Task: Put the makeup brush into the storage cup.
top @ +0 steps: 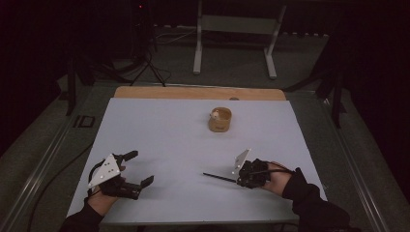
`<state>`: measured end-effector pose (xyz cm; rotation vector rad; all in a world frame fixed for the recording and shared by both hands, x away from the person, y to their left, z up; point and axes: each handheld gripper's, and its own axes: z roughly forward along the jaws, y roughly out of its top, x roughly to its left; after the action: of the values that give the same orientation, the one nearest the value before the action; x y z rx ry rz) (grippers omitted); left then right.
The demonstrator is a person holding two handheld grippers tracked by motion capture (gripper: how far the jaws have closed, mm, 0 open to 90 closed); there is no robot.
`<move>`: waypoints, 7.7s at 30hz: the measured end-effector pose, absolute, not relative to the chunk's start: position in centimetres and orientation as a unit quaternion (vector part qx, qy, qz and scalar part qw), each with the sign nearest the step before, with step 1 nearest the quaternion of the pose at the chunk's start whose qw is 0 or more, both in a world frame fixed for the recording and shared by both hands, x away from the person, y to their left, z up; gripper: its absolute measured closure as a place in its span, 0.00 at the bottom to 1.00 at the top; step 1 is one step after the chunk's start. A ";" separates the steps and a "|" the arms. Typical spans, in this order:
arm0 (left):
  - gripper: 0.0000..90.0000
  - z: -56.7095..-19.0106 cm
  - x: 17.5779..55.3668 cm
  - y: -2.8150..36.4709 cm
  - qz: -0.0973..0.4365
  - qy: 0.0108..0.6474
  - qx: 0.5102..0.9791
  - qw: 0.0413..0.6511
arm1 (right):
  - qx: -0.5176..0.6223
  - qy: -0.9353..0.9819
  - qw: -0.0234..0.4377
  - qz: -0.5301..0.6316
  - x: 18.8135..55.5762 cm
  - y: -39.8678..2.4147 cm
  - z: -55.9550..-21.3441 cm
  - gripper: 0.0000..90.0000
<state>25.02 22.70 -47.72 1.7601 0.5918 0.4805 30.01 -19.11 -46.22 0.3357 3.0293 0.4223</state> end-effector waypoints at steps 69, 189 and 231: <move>0.26 -45.9 27.3 6.6 0.255 -0.055 0.888 0.379 | 0.087 0.987 -0.055 0.127 32.9 -17.8 -41.6 0.93; 0.96 -44.5 30.8 9.1 0.095 0.174 0.849 0.489 | 0.259 0.842 0.201 0.429 29.9 -25.4 -35.0 0.21; 0.96 -47.5 29.3 10.0 0.139 0.243 0.772 0.571 | 0.305 0.794 0.144 0.506 28.5 -21.8 -38.0 0.12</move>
<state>29.32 9.98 -47.48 1.8106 0.5701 0.3266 28.54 -21.84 -38.04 0.8801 2.2876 1.4578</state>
